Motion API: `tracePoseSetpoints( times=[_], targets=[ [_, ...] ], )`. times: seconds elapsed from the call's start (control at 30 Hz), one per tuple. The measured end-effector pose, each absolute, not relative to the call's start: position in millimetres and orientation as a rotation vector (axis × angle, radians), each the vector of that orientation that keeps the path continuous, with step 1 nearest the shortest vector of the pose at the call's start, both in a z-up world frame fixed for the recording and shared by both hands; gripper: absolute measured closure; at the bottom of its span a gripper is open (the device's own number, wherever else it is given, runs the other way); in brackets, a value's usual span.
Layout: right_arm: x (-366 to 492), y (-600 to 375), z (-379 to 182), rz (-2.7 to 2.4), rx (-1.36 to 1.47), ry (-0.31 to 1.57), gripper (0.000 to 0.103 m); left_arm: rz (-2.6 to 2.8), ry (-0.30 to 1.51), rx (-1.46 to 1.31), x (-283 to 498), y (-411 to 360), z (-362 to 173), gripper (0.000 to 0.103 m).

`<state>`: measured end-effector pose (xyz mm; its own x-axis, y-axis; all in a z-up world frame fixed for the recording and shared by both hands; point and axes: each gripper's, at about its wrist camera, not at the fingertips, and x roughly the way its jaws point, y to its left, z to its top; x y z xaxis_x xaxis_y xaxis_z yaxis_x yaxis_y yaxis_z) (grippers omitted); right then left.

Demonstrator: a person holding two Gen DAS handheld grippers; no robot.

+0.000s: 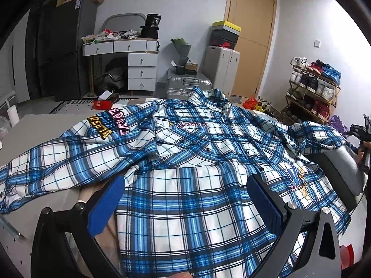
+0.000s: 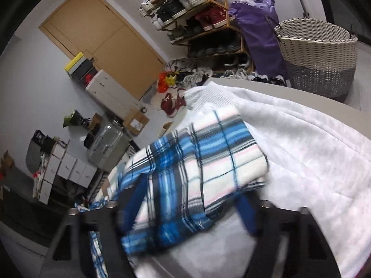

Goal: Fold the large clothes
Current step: 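Grasp the plaid shirt hem with the right gripper and lift it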

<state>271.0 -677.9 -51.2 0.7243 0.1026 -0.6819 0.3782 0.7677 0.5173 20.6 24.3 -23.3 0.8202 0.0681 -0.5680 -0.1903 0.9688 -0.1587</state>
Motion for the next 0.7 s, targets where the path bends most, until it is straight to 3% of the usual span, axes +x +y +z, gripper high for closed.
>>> tracePoseSetpoints(
  times=[0.03, 0.07, 0.2, 0.4, 0.6, 0.67, 0.7],
  targets=[
    [274, -674, -45, -0.183, 0.665, 0.752, 0.085, 0.141, 0.595, -0.219, 21, 26, -24, 0.001],
    [276, -670, -37, -0.206, 0.634, 0.746, 0.098, 0.147, 0.595, -0.225, 19, 28, -25, 0.001],
    [268, -631, 16, -0.152, 0.505, 0.599, 0.098, 0.169, 0.582, -0.23, 10, 38, -26, 0.001],
    [259, -470, 99, 0.189, 0.326, 0.467, 0.098, 0.205, 0.56, -0.275, -9, 59, -25, 0.001],
    [240, -250, 90, 0.738, 0.239, 0.52, 0.098, 0.26, 0.529, -0.26, -31, 64, -15, 0.001],
    [229, -180, 59, 0.927, 0.174, 0.601, 0.091, 0.285, 0.524, -0.257, -37, 68, -15, 0.001],
    [225, -150, 38, 1.014, 0.137, 0.683, 0.069, 0.298, 0.523, -0.257, -40, 69, -15, 0.001]
  ],
)
